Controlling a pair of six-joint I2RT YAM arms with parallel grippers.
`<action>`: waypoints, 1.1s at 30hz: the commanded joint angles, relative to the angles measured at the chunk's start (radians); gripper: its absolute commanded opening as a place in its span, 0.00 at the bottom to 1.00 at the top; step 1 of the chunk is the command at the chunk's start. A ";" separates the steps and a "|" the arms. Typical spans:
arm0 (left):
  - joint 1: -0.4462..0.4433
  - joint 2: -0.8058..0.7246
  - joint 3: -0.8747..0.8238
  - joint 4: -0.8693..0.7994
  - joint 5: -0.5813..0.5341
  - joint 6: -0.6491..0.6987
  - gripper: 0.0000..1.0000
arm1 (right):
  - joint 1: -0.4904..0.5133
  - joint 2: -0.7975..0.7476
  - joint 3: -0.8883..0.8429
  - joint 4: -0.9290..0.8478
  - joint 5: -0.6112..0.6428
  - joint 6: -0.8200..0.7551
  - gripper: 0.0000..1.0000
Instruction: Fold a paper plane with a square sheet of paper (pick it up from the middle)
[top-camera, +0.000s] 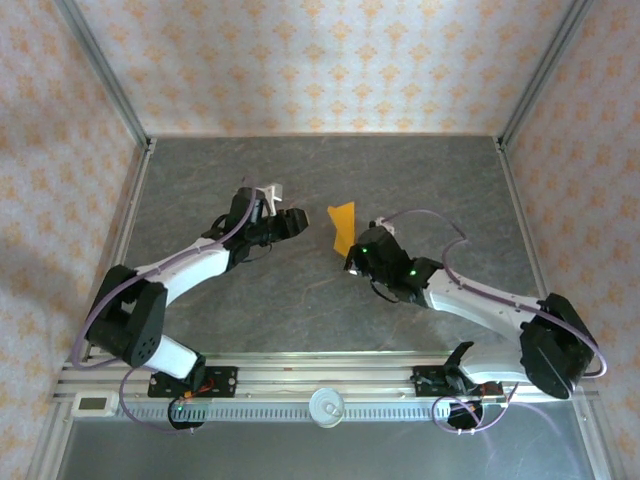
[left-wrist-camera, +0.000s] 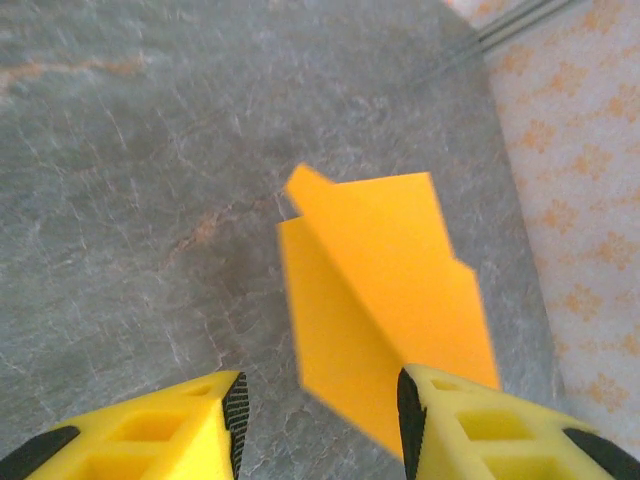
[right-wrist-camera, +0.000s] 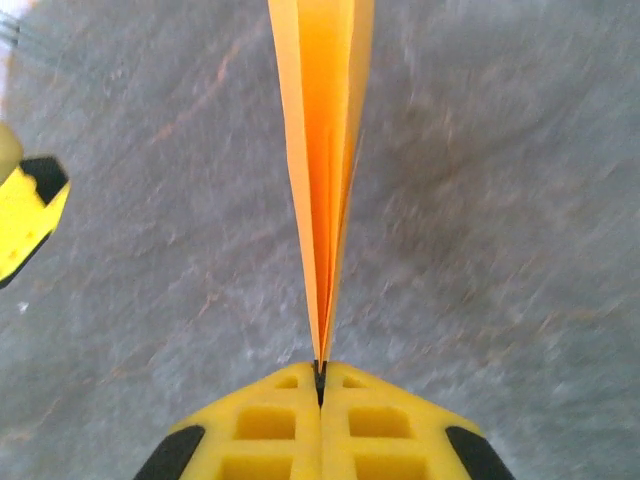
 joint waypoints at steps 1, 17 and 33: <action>0.009 -0.068 -0.049 -0.074 -0.065 -0.018 0.46 | 0.013 -0.014 0.051 -0.152 0.212 -0.151 0.00; 0.142 -0.301 -0.198 -0.179 -0.066 -0.031 0.51 | 0.032 0.205 0.371 -0.596 0.703 -0.356 0.00; 0.232 -0.247 -0.243 -0.142 -0.018 -0.044 0.53 | 0.121 0.353 0.383 -0.682 0.784 -0.392 0.00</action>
